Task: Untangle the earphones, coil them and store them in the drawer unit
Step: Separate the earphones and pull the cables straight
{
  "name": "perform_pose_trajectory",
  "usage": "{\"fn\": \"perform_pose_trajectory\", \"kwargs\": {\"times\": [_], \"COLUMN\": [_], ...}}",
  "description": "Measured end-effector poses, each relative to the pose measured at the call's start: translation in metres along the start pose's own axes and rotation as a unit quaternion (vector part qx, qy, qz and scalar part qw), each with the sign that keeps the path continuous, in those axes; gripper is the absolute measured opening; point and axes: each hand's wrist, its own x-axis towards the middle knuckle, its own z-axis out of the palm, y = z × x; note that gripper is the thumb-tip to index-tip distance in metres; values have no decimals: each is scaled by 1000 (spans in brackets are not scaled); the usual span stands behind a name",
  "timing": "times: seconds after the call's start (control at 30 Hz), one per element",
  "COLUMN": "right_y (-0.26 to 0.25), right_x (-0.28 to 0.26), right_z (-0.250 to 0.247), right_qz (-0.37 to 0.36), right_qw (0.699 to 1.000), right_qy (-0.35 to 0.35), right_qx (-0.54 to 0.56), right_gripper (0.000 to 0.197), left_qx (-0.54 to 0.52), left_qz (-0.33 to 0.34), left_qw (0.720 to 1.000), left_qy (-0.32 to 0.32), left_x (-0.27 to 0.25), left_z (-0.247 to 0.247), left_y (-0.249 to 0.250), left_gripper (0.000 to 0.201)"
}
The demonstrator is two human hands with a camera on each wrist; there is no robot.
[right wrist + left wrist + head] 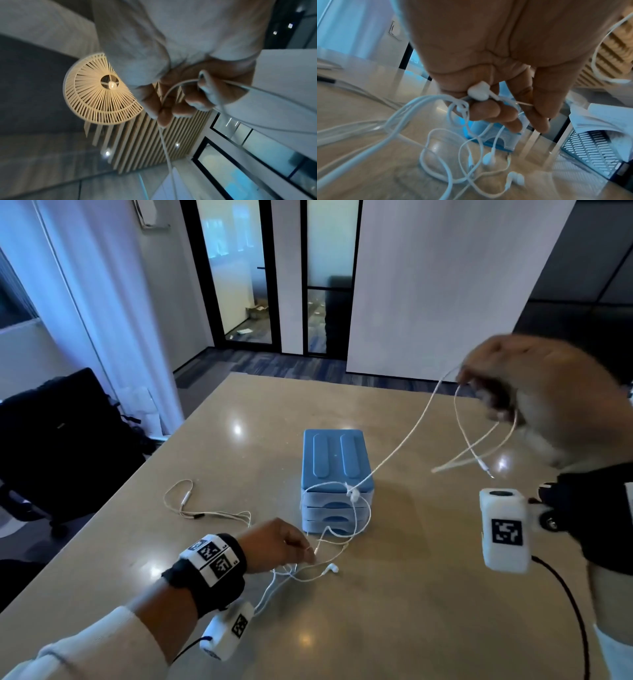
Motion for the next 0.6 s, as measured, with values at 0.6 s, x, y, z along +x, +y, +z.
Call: {"fn": "perform_pose_trajectory", "kwargs": {"times": [0.6], "right_y": [26], "right_x": [-28], "right_z": [58], "right_qz": [87], "right_qw": [980], "right_qy": [-118], "right_qx": [135], "right_gripper": [24], "left_qx": [106], "left_qz": [113], "left_qw": [986], "left_qy": [59], "left_x": [-2], "left_z": [-3], "left_y": [55], "left_gripper": [16]}}
